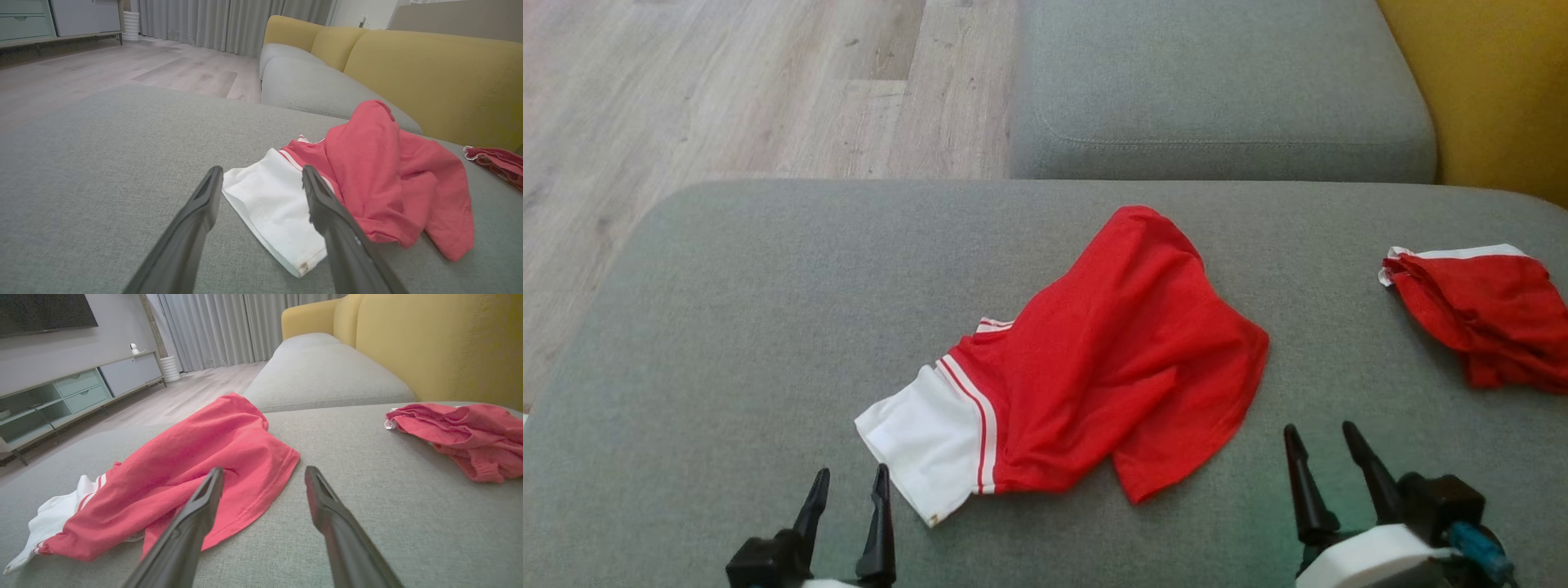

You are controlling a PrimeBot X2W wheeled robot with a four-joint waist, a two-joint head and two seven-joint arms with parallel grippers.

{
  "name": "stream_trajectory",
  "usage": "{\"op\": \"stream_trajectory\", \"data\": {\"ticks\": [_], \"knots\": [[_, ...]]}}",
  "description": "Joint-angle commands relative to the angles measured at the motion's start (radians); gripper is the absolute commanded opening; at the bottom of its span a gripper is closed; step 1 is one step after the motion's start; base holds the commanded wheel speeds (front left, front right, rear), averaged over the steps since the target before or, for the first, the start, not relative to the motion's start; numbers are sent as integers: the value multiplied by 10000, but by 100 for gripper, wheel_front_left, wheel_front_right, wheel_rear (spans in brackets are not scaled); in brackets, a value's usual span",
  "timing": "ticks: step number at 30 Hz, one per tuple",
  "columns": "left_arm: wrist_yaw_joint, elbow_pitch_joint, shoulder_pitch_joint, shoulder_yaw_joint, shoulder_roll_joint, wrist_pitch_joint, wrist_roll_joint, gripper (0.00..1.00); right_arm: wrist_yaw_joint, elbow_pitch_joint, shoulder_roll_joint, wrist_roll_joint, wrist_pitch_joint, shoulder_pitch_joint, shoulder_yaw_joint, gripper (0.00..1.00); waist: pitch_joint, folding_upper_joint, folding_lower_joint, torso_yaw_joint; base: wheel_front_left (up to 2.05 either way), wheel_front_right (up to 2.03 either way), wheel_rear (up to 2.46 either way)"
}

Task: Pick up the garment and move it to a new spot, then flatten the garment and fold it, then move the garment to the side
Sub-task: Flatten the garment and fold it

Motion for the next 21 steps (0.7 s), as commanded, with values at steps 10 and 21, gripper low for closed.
{"op": "stream_trajectory", "data": {"ticks": [10, 21], "knots": [[47, -352, -454, 248, 127, -65, 32, 100, 39, 703, -53, 812, 610, -394, 1973, 100, 234, -1, 0, 421, 0, 0, 0], [32, -352, -549, 90, 180, 5, 74, 100, 39, 3406, -53, 2104, 404, -1805, 3511, 100, 555, -1, 0, 1374, 0, 0, 0]]}}
